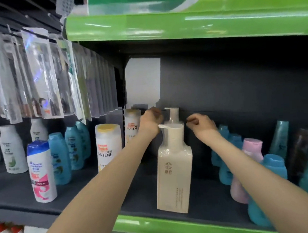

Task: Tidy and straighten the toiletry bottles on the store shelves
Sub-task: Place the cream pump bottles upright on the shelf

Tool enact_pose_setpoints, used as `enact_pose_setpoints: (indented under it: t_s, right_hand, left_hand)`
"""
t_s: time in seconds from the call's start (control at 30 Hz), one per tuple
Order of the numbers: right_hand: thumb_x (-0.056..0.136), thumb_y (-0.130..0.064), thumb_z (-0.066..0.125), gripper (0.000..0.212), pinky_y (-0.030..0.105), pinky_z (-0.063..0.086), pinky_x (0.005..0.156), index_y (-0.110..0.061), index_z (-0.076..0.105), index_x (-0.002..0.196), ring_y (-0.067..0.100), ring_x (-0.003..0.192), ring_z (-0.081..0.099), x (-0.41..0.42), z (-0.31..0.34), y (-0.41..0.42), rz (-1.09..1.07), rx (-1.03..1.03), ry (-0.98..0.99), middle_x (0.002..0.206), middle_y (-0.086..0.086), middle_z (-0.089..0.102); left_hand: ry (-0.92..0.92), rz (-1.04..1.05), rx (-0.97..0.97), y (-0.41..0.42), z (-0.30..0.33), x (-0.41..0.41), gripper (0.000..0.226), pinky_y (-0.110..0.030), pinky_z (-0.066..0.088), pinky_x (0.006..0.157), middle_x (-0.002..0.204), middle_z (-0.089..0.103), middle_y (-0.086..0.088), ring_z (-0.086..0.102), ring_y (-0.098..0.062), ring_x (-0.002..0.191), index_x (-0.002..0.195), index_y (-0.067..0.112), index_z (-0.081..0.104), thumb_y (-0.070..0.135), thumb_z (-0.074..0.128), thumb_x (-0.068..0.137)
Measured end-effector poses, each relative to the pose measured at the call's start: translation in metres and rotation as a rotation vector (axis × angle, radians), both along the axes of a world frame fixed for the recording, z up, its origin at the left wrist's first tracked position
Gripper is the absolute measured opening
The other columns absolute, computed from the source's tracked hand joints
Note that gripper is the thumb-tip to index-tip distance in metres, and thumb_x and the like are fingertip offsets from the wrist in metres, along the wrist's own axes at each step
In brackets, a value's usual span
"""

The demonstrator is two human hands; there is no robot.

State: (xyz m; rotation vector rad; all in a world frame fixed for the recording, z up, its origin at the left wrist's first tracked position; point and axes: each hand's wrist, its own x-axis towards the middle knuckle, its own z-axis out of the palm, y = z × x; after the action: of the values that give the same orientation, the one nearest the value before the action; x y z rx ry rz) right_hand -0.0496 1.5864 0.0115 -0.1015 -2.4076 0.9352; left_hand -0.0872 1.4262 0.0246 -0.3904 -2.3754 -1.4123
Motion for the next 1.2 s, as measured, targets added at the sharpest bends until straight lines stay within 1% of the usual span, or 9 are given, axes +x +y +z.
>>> enact_pose_setpoints:
  t_s: [0.27,0.4,0.53,0.6,0.73,0.87,1.0,1.1,1.2]
  right_hand:
    - [0.089,-0.02,0.06,0.047,0.025,0.037,0.089,-0.01,0.046,0.133,0.027,0.118,0.052,-0.065,0.004,0.002,0.042,-0.015,-0.057,0.127,0.015,0.058]
    - [0.086,-0.019,0.063,0.052,0.029,0.039,0.096,-0.009,0.045,0.135,0.027,0.12,0.052,-0.083,-0.005,0.002,0.063,-0.024,-0.128,0.131,0.015,0.055]
    - [0.084,-0.016,0.066,0.056,0.036,0.04,0.101,-0.007,0.045,0.135,0.026,0.12,0.052,-0.092,-0.011,0.005,0.082,-0.039,-0.122,0.133,0.014,0.053]
    - [0.083,-0.018,0.067,0.059,0.036,0.041,0.101,-0.007,0.044,0.136,0.027,0.118,0.053,-0.094,-0.012,0.007,0.08,-0.04,-0.116,0.131,0.013,0.053]
    - [0.074,-0.029,0.073,0.042,0.041,0.048,0.09,-0.007,0.063,0.109,0.031,0.104,0.058,-0.097,-0.014,0.008,0.067,-0.025,-0.089,0.111,0.014,0.061]
    - [0.071,-0.024,0.076,0.045,0.045,0.048,0.091,-0.007,0.057,0.107,0.025,0.105,0.059,-0.092,-0.018,0.007,0.112,-0.099,-0.082,0.112,0.009,0.063]
    - [0.072,-0.012,0.078,0.043,0.026,0.049,0.08,-0.005,0.054,0.108,0.016,0.097,0.058,-0.079,-0.016,0.007,0.18,-0.173,-0.052,0.104,0.001,0.062]
    - [0.074,-0.005,0.075,0.039,0.009,0.042,0.065,-0.007,0.056,0.108,0.009,0.089,0.057,-0.066,-0.019,0.007,0.212,-0.207,0.011,0.099,-0.003,0.062]
    - [0.074,-0.003,0.074,0.032,0.003,0.039,0.058,-0.004,0.057,0.101,0.009,0.083,0.054,-0.053,-0.016,0.006,0.189,-0.22,0.097,0.094,-0.002,0.061]
  left_hand:
    - [0.031,-0.048,-0.203,0.022,0.012,-0.06,0.034,-0.028,0.039,0.093,0.127,0.059,-0.012,0.053,-0.028,0.118,0.124,0.009,0.055,0.01,0.05,0.091]
    - [-0.01,-0.155,-0.183,0.031,0.007,-0.082,0.031,-0.013,0.039,0.071,0.119,0.062,-0.015,0.057,-0.024,0.103,0.12,0.003,0.056,0.004,0.051,0.089]
    - [-0.072,-0.221,-0.083,0.036,-0.001,-0.097,0.035,-0.041,0.047,0.095,0.114,0.063,-0.023,0.059,-0.034,0.106,0.118,0.0,0.052,0.006,0.058,0.084]
    - [-0.073,-0.189,-0.065,0.038,0.0,-0.098,0.034,-0.038,0.046,0.096,0.112,0.064,-0.021,0.059,-0.033,0.11,0.118,0.0,0.053,0.007,0.06,0.086]
    - [-0.025,-0.086,-0.106,0.039,0.008,-0.096,0.028,-0.023,0.041,0.082,0.11,0.066,-0.009,0.059,-0.024,0.106,0.107,0.009,0.063,0.022,0.07,0.082]
    - [-0.102,-0.186,-0.085,0.035,0.02,-0.092,0.024,-0.031,0.054,0.074,0.085,0.065,-0.012,0.063,-0.023,0.073,0.08,0.014,0.056,0.018,0.079,0.074]
    - [-0.16,-0.347,-0.157,0.027,0.033,-0.079,0.018,-0.022,0.05,0.061,0.07,0.058,-0.006,0.057,-0.016,0.06,0.083,0.008,0.056,0.005,0.072,0.079]
    - [-0.101,-0.431,-0.213,0.022,0.037,-0.069,0.026,-0.022,0.051,0.072,0.078,0.061,-0.008,0.06,-0.019,0.071,0.103,-0.006,0.06,0.0,0.07,0.079]
    - [-0.01,-0.43,-0.273,0.017,0.043,-0.063,0.021,-0.025,0.05,0.084,0.088,0.066,-0.007,0.063,-0.018,0.084,0.098,0.005,0.066,0.009,0.073,0.079]
